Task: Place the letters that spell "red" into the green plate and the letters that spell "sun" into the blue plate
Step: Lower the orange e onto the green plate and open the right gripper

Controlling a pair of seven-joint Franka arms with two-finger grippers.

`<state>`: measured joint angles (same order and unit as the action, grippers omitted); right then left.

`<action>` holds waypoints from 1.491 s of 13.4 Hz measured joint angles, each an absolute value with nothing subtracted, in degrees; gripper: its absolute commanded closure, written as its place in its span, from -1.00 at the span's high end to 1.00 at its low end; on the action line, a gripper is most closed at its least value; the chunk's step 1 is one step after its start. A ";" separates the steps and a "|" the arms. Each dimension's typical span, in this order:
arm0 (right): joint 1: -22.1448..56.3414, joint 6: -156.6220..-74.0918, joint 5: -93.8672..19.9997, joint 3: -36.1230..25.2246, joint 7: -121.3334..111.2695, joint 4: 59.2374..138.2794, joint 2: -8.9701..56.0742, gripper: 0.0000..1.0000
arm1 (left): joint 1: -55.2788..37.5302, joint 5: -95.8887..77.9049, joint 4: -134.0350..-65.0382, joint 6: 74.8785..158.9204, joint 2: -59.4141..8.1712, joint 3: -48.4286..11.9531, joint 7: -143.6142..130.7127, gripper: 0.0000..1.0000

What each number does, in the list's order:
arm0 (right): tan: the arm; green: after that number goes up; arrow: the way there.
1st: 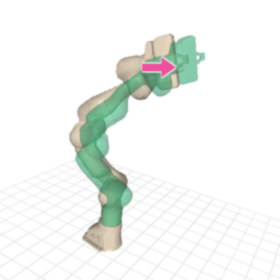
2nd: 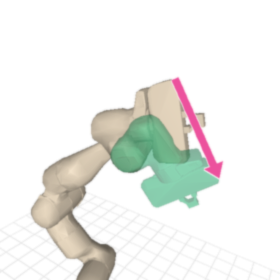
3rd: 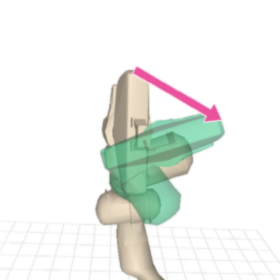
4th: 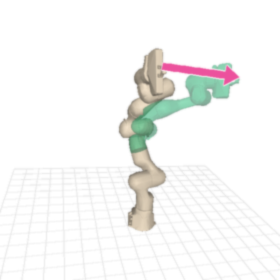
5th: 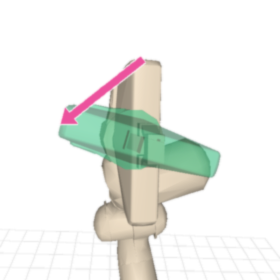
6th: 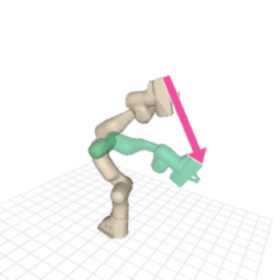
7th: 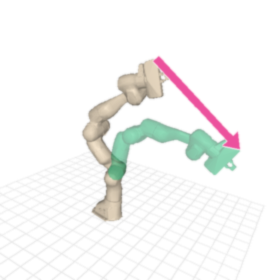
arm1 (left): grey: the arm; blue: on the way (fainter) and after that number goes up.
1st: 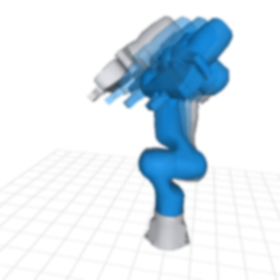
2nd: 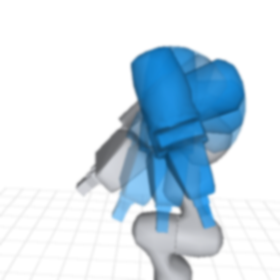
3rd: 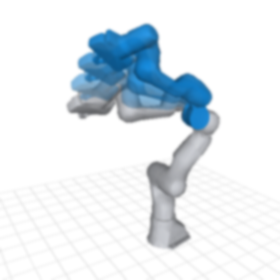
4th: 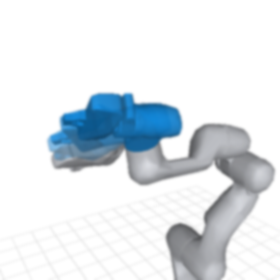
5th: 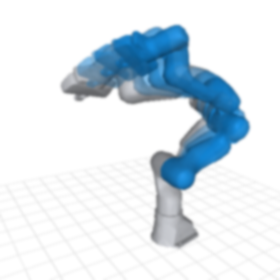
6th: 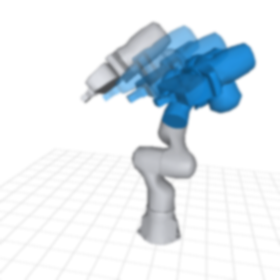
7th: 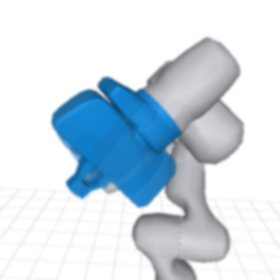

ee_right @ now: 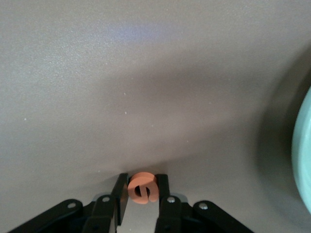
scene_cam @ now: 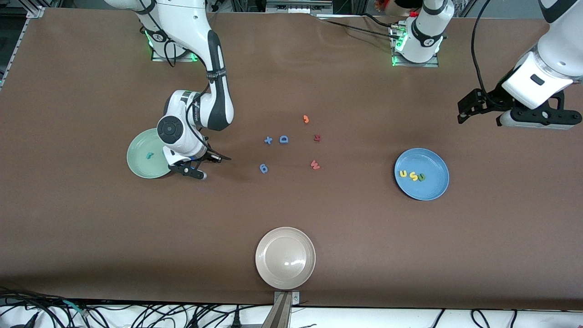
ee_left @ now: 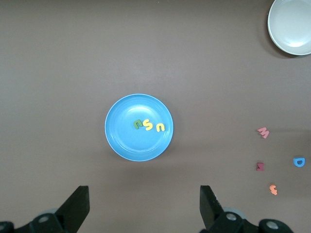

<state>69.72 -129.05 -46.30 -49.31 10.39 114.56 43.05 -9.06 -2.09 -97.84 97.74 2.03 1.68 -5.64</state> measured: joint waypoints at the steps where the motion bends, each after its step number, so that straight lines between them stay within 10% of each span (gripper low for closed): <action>1: 69.73 -128.88 -46.30 -49.76 10.39 114.55 43.11 -1.00 | -8.82 -2.09 -97.92 97.74 2.12 1.48 -5.69 1.00; 10: 68.77 -106.70 -45.93 -71.90 -6.83 112.41 42.94 -1.00 | -2.84 -2.09 -98.51 97.85 2.15 -4.04 -5.70 1.00; 20: 68.80 -121.33 -48.14 -66.75 -16.09 126.87 43.33 -1.00 | -0.14 -2.09 -98.03 97.83 1.72 -7.65 -6.08 1.00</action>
